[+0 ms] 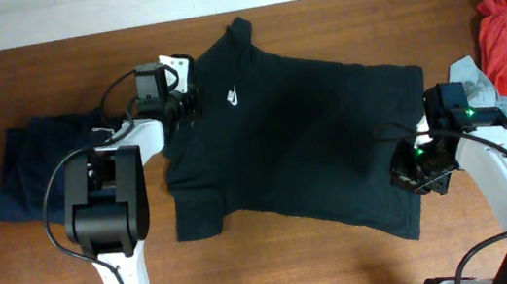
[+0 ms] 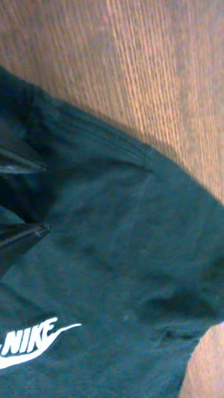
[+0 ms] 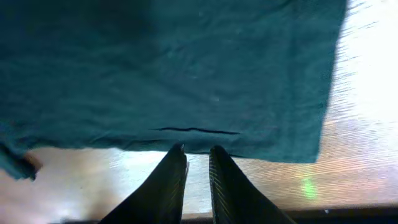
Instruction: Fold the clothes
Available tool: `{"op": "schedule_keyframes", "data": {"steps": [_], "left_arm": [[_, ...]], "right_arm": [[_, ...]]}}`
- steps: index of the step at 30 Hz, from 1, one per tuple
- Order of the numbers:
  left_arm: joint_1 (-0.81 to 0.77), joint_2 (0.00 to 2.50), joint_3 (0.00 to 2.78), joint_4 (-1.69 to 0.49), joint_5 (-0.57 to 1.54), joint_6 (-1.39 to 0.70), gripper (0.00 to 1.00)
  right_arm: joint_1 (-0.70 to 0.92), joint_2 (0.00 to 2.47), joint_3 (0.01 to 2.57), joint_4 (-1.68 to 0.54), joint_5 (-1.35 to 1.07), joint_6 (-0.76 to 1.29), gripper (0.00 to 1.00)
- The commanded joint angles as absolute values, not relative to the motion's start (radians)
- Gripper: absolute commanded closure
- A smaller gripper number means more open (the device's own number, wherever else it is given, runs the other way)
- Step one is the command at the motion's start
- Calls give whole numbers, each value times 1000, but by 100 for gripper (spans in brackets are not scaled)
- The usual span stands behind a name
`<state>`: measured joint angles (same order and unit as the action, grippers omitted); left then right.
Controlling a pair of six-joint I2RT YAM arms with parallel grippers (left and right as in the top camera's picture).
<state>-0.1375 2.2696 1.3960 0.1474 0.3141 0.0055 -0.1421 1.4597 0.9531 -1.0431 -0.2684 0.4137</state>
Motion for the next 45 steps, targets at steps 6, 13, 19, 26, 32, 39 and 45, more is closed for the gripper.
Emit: {"op": "schedule_keyframes", "data": {"steps": [6,13,19,26,32,39,45], "left_arm": [[-115,2329,1398,12,53,-91,81],[-30,2328,1398,-173,-99,-177,89],[10,2328,1448,-254,-17,-133,88],[-12,2294,1652,-455,4,-112,70],[-30,2248,1850,-646,45,-77,55],[-45,2207,1995,-949,116,-65,46],[-31,2126,2070,-1158,115,-55,44]], "right_arm": [[-138,1459,970,-1044,-326,389,82],[-138,1459,970,-1040,-326,389,82],[-138,1459,970,-1029,-326,389,81],[-138,1459,970,-936,-437,213,85],[-138,1460,970,-743,-465,192,91],[-137,1462,970,-711,-462,217,78],[-138,1462,970,-841,-436,214,73]]}}
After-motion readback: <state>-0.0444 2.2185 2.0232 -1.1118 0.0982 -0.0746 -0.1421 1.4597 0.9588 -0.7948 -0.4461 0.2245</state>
